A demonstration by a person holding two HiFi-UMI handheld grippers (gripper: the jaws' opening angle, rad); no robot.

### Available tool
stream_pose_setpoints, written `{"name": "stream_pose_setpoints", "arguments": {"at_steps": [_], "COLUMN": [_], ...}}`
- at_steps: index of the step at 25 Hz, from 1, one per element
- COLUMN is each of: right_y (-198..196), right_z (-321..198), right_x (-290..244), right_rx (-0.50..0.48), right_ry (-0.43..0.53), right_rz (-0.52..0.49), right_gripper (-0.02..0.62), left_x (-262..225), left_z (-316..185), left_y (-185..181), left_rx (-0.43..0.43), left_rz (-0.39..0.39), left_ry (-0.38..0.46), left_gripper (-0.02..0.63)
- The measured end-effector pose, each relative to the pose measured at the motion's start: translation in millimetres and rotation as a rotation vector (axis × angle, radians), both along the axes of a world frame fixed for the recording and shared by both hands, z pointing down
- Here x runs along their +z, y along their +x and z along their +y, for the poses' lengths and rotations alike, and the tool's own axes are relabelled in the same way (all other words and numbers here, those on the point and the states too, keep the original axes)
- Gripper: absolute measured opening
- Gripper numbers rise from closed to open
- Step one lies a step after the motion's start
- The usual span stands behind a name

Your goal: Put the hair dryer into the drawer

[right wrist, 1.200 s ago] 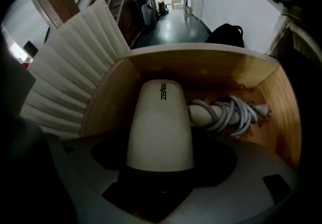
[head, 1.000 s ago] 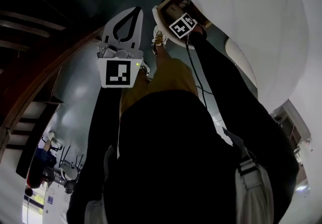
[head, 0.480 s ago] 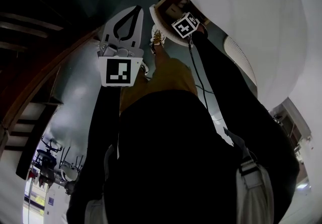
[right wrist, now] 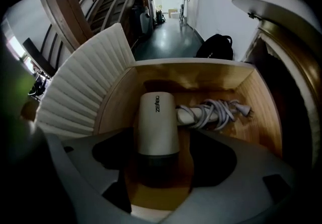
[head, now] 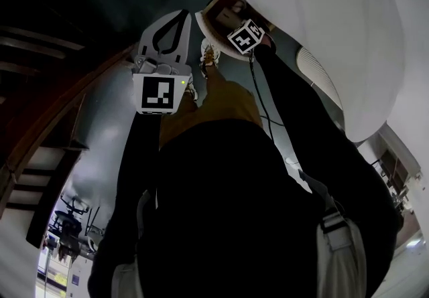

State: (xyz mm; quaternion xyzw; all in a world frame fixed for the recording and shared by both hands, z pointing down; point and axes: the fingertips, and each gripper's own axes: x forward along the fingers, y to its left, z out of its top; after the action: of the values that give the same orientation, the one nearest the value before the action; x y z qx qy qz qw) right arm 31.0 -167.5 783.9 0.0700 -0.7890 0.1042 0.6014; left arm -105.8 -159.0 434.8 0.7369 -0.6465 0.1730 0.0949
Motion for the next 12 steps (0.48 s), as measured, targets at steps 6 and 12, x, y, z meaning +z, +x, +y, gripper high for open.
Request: {"name": "stream_pose_setpoints", "arguments": {"at_steps": [6,12], "right_y": [9.3,2.6], "right_z": [-4.8,-4.0], "right_x": [-21.1,-62.0], "right_rx": [0.067,0.181], "right_ry": [0.041,0.089], "right_rz": [-0.023,-0.101], "right_gripper": [0.351,0.351], "left_x": [-17.9,-39.1], "left_z": [0.4,7.1], "left_y": [-6.3,-7.2], "left_rx": [0.022,0.090], "left_rz": [0.004,-0.017], "left_ry": [0.046,0.077], "left_gripper": [0.012,0.012]}}
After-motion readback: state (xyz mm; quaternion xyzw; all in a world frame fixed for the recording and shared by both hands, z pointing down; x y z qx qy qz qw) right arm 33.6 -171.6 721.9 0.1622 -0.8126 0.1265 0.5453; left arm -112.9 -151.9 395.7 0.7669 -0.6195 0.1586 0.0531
